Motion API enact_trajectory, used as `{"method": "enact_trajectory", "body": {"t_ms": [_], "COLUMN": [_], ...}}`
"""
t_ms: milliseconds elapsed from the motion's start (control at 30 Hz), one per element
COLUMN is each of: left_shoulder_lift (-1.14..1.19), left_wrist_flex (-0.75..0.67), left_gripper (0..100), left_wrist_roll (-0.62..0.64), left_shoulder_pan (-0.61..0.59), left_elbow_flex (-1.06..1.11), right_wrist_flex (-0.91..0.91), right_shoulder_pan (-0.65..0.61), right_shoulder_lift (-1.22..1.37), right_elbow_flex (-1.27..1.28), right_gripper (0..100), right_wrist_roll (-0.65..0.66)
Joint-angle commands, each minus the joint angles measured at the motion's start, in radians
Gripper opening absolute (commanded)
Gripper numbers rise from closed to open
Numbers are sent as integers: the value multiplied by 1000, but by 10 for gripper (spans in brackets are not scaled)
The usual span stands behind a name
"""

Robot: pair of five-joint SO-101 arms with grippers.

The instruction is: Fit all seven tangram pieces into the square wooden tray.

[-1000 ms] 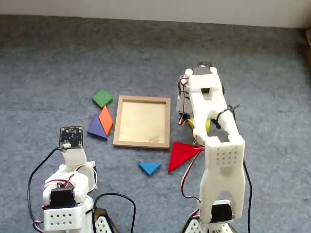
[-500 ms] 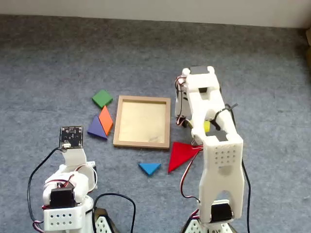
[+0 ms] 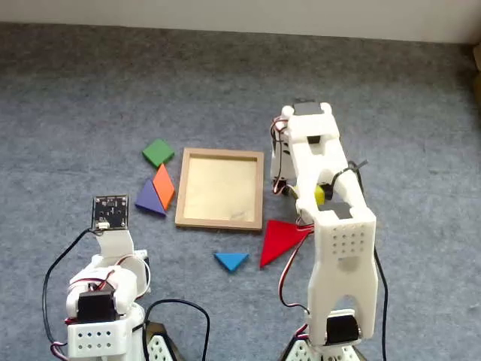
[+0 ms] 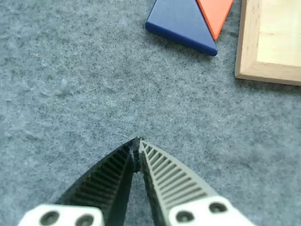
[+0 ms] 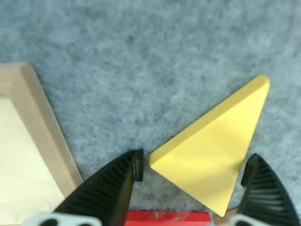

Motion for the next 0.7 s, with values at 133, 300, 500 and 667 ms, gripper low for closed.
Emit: {"method": "enact_trajectory", "body": {"t_ms": [133, 300, 500, 667], "left_shoulder_lift": [-13, -13, -13, -13], "left_wrist_flex": [5, 5, 5, 5], "left_gripper": [7, 7, 7, 7], "left_wrist_roll": [-8, -8, -8, -8], "left_shoulder_pan": [-8, -8, -8, -8], "left_elbow_flex": [21, 21, 21, 21], "right_wrist_flex": [-18, -13, -12, 2], "right_shoulder_pan": [15, 41, 44, 45], "right_shoulder_lift": [-7, -8, -8, -18], "right_elbow_flex": [-44, -48, -50, -50], "right_gripper": [307, 255, 225, 224], "right_wrist_roll": [3, 3, 3, 11]}}
